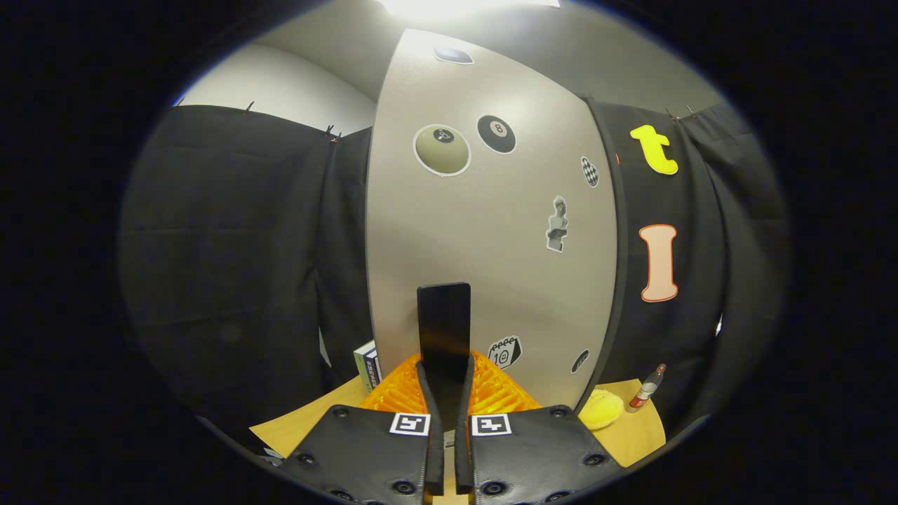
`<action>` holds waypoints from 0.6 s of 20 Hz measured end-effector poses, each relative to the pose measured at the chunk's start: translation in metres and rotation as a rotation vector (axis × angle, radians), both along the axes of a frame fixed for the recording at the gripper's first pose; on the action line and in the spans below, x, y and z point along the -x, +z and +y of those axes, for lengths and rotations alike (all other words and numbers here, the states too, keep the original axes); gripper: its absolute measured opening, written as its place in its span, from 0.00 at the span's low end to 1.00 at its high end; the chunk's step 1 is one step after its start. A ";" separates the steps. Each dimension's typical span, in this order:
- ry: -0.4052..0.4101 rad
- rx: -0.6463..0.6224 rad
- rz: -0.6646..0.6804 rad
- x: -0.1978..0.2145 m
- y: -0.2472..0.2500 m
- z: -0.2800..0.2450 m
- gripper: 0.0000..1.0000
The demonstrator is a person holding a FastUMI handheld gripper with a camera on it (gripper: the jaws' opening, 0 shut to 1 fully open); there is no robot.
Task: Open the shoe cabinet door, grab the shoes and put them into the shoe cabinet, then close the shoe cabinet door.
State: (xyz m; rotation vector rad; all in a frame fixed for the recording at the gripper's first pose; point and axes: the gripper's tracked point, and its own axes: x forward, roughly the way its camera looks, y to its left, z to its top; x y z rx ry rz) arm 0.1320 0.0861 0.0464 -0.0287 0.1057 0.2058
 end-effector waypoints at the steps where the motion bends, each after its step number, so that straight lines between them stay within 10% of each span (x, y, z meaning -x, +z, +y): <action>1: -0.003 -0.002 0.002 0.003 0.000 -0.003 0.08; 12: -0.116 -0.005 0.015 0.026 0.002 -0.047 0.07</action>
